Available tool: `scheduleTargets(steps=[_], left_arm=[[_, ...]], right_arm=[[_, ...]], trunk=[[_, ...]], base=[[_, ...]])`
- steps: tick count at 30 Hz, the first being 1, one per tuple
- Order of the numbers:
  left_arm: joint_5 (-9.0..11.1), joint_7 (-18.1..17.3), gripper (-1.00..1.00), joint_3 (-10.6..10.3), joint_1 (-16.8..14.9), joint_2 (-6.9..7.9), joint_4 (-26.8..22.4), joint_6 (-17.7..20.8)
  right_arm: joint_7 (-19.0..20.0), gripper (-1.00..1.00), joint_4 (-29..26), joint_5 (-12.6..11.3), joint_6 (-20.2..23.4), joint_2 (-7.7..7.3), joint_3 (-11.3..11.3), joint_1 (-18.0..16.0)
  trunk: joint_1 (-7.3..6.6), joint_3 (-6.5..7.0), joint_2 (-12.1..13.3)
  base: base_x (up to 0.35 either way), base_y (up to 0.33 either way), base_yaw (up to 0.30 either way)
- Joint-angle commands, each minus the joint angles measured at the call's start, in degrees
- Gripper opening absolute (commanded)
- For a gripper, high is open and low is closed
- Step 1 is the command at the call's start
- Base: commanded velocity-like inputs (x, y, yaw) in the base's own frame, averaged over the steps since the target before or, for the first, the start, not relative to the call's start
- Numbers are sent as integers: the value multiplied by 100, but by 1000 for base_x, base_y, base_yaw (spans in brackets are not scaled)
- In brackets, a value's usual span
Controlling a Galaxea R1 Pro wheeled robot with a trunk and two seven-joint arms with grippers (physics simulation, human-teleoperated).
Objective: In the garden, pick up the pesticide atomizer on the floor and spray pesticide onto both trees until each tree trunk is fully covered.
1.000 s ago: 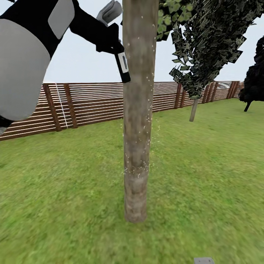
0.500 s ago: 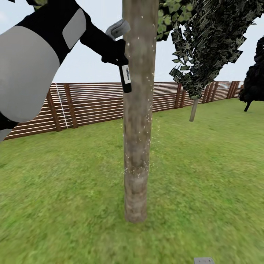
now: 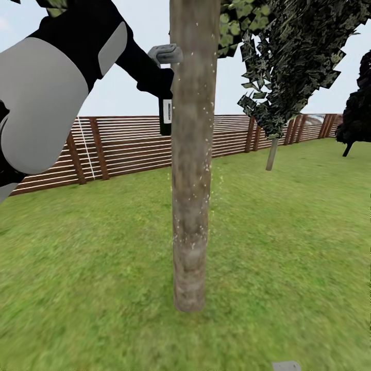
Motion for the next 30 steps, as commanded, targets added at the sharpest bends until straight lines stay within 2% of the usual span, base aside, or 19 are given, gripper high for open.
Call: scheduleTargets(steps=[1,7,11,18,21,24,25,26,30], left_arm=[[7,0,-100,5,-1,0,0,0],[-14,67,-100,7,-1,16,4,-7],[-21,918,-100,35,-1,75,15,-7],[-4,1039,-100,23,-1,142,-212,-15],[-1,1262,-100,35,-1,197,-354,-12],[4,1287,-100,244,-1,202,-339,-5],[4,1290,-100,448,-1,200,-245,-11],[6,1300,-100,540,-1,175,63,-28],[20,1316,-100,604,-1,140,755,-60]], right_arm=[[0,100,0,0,0,0,0,0],[0,100,0,0,0,0,0,0],[0,100,0,0,0,0,0,0],[0,100,0,0,-7,-3,0,0],[0,100,0,0,-8,-2,0,0],[0,100,0,0,-9,-2,0,2],[0,100,0,0,-7,-5,0,1],[0,100,0,0,-7,-7,0,0],[0,100,0,0,-8,-6,0,0]], trunk=[[-3,0,-4],[-3,0,-4],[-3,0,-4],[-3,0,-4],[-3,0,-4],[-3,0,-4],[-3,0,-4],[-3,0,-4],[-3,0,-4]], base=[[-172,-3,0],[-34,-1,0],[-1,0,0],[0,0,0],[0,0,0],[0,0,0],[0,0,0],[0,0,0],[0,0,0]])
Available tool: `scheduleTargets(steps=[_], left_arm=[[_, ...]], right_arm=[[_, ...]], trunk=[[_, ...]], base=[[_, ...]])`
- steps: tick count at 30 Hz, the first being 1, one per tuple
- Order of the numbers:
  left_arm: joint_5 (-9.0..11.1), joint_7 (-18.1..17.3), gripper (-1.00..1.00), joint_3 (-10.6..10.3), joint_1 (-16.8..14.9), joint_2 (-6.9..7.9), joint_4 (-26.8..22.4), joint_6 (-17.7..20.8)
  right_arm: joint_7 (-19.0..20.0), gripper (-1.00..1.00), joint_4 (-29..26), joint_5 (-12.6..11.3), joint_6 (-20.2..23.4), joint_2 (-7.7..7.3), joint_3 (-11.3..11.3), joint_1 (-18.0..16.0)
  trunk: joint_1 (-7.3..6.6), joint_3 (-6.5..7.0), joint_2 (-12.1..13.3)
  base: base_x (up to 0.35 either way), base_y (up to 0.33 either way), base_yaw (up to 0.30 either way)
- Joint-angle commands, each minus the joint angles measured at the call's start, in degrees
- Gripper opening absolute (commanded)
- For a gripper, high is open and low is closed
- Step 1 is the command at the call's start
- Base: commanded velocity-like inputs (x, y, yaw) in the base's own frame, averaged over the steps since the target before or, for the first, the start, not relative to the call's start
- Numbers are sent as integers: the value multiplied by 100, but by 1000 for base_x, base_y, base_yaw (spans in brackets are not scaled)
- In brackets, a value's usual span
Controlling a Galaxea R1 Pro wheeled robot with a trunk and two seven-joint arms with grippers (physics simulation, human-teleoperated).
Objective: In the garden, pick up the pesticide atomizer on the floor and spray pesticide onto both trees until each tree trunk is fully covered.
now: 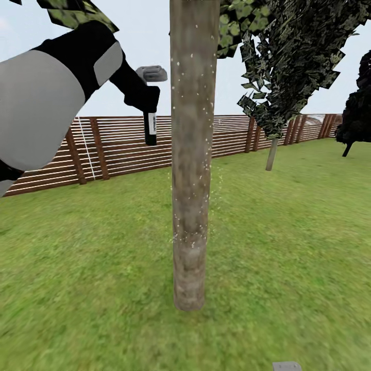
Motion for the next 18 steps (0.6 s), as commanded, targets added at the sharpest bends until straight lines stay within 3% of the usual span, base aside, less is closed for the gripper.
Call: scheduleTargets(steps=[1,5,10,15,17,18], left_arm=[[1,2,-100,6,-2,-17,115,-21],[9,2,-100,3,-2,-243,221,-38],[9,3,-100,2,57,-243,237,-40],[14,11,-100,0,554,-243,235,-182],[353,11,-100,-19,615,-243,213,-225],[626,11,-100,-30,622,-243,152,-234]], right_arm=[[0,100,0,0,1,0,0,0],[0,100,0,0,1,3,0,0],[-1,100,0,0,-1,2,0,0],[0,100,0,0,-1,5,0,0],[0,100,0,4,-1,5,0,0],[0,100,0,6,-1,5,0,0]], trunk=[[0,1,0],[0,1,0],[0,1,0],[0,1,0],[0,1,0],[0,1,0]], base=[[0,0,0],[0,0,0],[0,0,0],[0,0,0],[0,0,0],[0,0,0]])
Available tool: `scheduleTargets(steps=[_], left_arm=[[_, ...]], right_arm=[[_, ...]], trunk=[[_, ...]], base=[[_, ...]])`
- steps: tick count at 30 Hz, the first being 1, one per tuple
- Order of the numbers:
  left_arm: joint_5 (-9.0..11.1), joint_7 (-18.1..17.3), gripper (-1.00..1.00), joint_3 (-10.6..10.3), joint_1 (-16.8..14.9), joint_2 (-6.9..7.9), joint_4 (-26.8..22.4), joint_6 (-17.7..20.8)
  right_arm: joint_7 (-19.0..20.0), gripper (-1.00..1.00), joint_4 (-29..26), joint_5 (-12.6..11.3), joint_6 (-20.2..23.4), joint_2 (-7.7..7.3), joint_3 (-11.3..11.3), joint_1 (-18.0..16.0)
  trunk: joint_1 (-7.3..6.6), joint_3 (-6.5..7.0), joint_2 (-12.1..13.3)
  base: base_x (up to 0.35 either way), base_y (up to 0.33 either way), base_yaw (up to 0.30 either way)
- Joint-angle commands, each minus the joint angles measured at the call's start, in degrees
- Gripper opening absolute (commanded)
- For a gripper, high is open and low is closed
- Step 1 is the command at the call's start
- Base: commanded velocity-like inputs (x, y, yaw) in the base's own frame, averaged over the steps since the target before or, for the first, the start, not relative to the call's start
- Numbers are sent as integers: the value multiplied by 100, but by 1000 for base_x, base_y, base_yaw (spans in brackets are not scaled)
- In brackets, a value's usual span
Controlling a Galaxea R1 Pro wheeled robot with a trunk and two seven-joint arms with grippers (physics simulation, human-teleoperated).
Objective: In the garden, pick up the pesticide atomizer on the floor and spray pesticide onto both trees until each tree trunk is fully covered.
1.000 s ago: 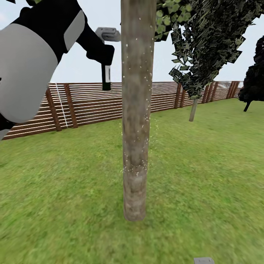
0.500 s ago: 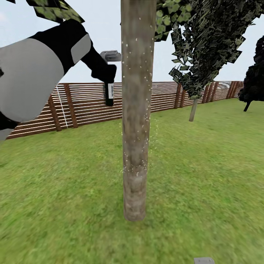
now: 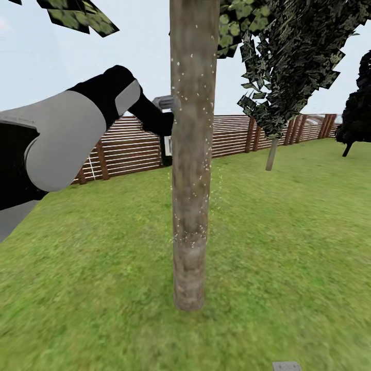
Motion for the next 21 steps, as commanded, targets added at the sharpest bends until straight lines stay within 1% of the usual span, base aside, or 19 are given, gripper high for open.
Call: scheduleTargets(steps=[1,2,3,5,7,8,11,14,18,19,21], left_arm=[[99,2,-100,-31,3,0,-60,-7],[215,2,-100,-40,7,0,-165,-10],[254,6,-100,-44,8,0,-308,-11],[285,39,-100,-50,8,0,-842,-3],[293,69,-100,-62,9,0,-1128,13],[295,107,-100,-64,9,0,-1184,18],[311,487,-100,-36,9,0,-1461,28],[323,652,-100,113,9,0,-1489,33],[327,844,-100,205,9,0,-1452,32],[329,853,-100,210,9,0,-1351,30],[336,856,-100,217,9,0,-868,4]], right_arm=[[0,100,0,-2,0,1,0,1],[0,100,0,-5,0,0,0,1],[0,100,0,-5,0,-1,0,0],[0,100,0,-4,0,-2,0,0],[0,100,0,-4,0,-4,0,0],[0,100,0,-3,0,-3,0,0],[0,100,0,-6,0,-6,0,0],[0,100,0,-6,0,-4,0,1],[0,100,0,-6,0,-7,0,2],[0,100,0,-6,0,-7,0,1],[0,100,0,-5,0,-7,0,0]], trunk=[[0,0,0],[0,0,0],[0,0,0],[0,0,0],[0,0,0],[0,0,0],[0,0,0],[0,0,0],[0,0,0],[0,0,0],[0,0,0]], base=[[0,0,0],[0,0,0],[0,0,0],[0,0,0],[0,0,0],[0,0,0],[0,0,0],[0,0,0],[0,0,0],[0,0,0],[0,0,0]])
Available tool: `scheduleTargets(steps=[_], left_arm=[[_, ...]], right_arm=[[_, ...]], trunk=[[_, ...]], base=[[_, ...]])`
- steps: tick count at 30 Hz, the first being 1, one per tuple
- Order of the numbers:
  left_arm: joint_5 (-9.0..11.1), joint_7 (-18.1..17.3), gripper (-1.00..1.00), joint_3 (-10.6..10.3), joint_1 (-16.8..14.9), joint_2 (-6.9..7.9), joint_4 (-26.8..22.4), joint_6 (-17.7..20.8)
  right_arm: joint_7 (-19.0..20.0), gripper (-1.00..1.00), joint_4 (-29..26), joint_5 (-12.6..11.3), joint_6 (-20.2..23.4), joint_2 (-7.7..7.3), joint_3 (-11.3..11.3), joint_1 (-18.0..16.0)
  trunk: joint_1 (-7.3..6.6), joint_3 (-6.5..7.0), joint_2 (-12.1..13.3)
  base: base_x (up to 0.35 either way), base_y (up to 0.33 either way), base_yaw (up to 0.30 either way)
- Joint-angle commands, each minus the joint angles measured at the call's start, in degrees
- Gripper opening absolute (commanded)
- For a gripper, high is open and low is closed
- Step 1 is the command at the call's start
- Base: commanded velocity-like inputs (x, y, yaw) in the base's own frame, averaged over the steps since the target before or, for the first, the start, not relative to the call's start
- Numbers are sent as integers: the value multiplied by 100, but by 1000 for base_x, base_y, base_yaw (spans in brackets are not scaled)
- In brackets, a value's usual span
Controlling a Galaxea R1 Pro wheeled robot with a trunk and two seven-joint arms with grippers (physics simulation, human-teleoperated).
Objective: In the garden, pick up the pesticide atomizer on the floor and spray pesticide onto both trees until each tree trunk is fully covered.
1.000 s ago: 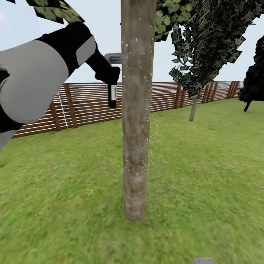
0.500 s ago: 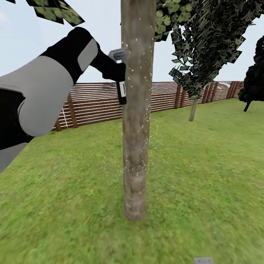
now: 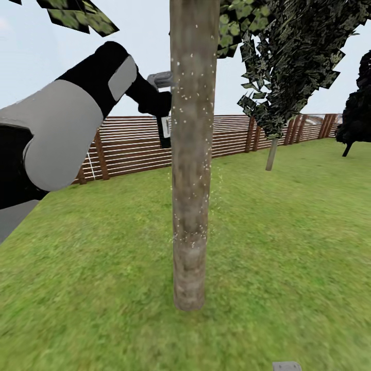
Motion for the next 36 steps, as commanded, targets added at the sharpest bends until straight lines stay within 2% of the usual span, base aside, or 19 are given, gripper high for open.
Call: scheduleTargets(steps=[1,3,7,11,16,21,24,29,36], left_arm=[[19,-2,-100,18,-3,0,510,-184],[20,-2,-100,21,155,0,859,-603],[20,-14,-100,16,553,0,973,-775],[27,-48,-100,3,636,0,979,-780],[30,-599,-100,-13,647,0,967,-780],[29,-854,-100,4,667,0,970,-773],[29,-871,-100,5,926,0,975,-779],[25,-873,-100,2,1542,0,981,-814],[20,-840,-100,3,2474,0,982,-1474]], right_arm=[[0,100,0,-1,0,0,0,3],[0,100,0,-1,0,1,0,0],[0,100,0,-1,0,0,0,0],[0,100,0,-1,0,0,0,0],[0,100,0,-1,0,1,0,1],[0,100,0,-1,0,1,0,1],[-1,100,0,-1,0,1,0,0],[0,100,0,4,0,5,0,1],[0,100,0,0,0,6,0,0]], trunk=[[-1,1,-2],[-1,1,-2],[-1,1,-2],[-1,1,-2],[-1,1,-2],[-1,1,-2],[-1,1,-2],[-1,1,-2],[-1,1,-2]], base=[[0,0,0],[0,0,0],[0,0,0],[0,0,0],[0,0,0],[0,0,0],[0,0,0],[0,0,0],[0,0,0]])
